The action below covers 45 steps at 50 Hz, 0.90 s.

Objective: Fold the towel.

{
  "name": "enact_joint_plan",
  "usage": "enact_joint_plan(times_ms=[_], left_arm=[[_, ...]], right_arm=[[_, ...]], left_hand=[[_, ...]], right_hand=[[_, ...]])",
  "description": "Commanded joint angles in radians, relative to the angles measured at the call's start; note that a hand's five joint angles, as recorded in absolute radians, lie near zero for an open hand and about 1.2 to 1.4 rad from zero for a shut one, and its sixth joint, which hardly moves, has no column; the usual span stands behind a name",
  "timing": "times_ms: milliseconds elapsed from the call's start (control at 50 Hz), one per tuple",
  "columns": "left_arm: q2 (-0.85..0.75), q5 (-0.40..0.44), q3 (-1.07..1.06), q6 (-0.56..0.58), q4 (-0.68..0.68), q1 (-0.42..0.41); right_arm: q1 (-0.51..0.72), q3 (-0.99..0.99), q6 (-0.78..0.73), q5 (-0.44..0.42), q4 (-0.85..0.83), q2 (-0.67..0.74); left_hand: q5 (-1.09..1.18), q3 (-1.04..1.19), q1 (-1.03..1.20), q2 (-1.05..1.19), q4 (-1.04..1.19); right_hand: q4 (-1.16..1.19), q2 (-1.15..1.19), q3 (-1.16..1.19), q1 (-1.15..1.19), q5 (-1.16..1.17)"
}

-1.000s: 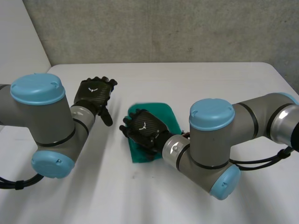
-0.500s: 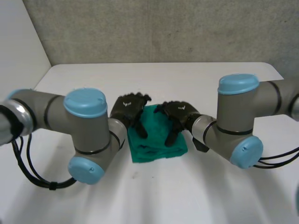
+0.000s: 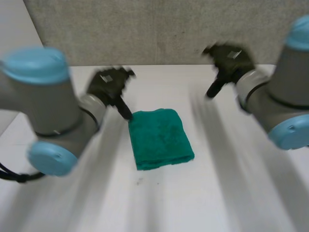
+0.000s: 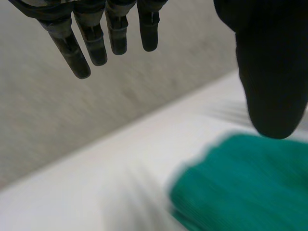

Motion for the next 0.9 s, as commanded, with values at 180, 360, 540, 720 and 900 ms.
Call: enact_joint_plan(times_ms=[180,360,540,720,900], left_arm=[[0.289,0.162,0.04,-0.126,-0.193,0.243],[0.302,0.176,0.033,-0.135,-0.196,0.246],[0.335,0.173,-0.006,-0.138,-0.181,0.247],[0.338,0.173,-0.032,-0.138,-0.146,0.243],[0.357,0.171,-0.072,-0.137,-0.07,0.24]], right_arm=[[-0.096,-0.004,-0.062,0.094,0.056,-0.172],[-0.093,0.005,-0.061,0.079,0.067,-0.184],[-0.084,0.03,-0.067,0.079,0.058,-0.195],[-0.079,0.041,-0.068,0.079,0.05,-0.195],[-0.078,0.059,-0.07,0.079,0.022,-0.195]], left_hand=[[-0.023,-0.038,-0.041,-0.035,-0.031],[-0.038,-0.053,-0.056,-0.05,-0.046],[-0.05,-0.064,-0.067,-0.062,-0.057],[-0.05,-0.065,-0.067,-0.062,-0.058],[-0.05,-0.065,-0.067,-0.062,-0.058]], right_hand=[[-0.056,-0.046,-0.035,-0.027,-0.053],[-0.056,-0.046,-0.035,-0.027,-0.053],[-0.056,-0.046,-0.035,-0.027,-0.053],[-0.056,-0.046,-0.035,-0.027,-0.053],[-0.056,-0.046,-0.035,-0.027,-0.053]])
